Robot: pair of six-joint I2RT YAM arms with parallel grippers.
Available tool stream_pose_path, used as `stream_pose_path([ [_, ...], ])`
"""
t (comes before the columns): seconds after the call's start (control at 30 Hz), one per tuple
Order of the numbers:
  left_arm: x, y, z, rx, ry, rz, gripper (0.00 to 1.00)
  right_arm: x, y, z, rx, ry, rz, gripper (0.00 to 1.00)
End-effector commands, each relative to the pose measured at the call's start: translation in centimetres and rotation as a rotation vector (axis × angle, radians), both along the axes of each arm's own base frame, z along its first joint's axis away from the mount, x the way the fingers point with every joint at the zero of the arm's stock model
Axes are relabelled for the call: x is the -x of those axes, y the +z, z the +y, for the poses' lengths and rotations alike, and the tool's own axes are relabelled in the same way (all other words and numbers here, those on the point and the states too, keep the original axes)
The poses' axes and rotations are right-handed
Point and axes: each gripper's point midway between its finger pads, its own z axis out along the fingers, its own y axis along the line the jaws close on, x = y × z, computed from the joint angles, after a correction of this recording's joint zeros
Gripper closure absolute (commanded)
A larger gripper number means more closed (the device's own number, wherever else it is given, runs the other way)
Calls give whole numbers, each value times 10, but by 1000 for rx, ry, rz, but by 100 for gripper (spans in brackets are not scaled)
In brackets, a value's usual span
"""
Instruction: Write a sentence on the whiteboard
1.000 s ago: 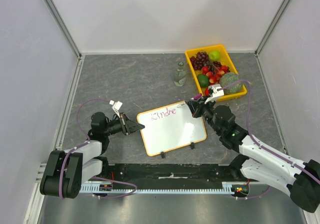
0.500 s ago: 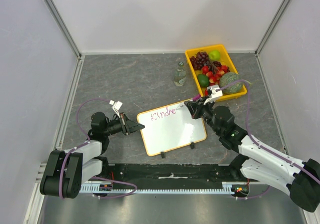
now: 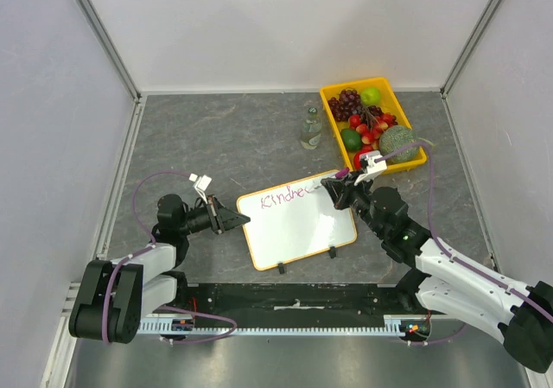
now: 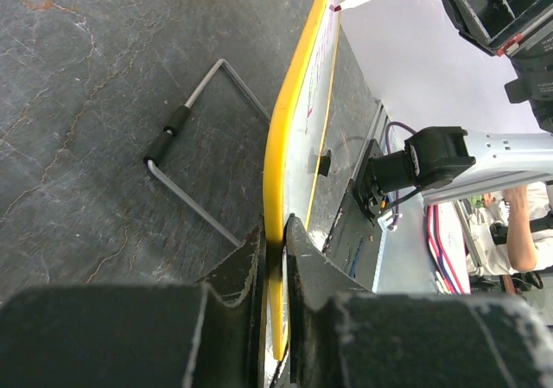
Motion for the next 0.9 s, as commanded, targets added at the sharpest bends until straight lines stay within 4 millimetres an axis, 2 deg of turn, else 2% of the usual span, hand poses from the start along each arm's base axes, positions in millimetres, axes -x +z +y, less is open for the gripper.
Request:
stream_pose_path([
  [0.0,-5,4,0,-7,-2,-33,98,1,-12,-7,47,-10,9,100],
  [0.3,-5,3,0,-7,-2,-31,98,5,-7,7,-17,49,9,100],
  [0.43,-4,3,-1,-6,-5,-30,98,2,-4,6,-47,25,12,100],
  [0.7,-5,3,0,-7,-4,-31,98,0,30,2,-120,9,-45,100],
  [0.87,-4,4,-1,-7,-5,-33,98,-5,38,-5,-119,-20,-56,100],
])
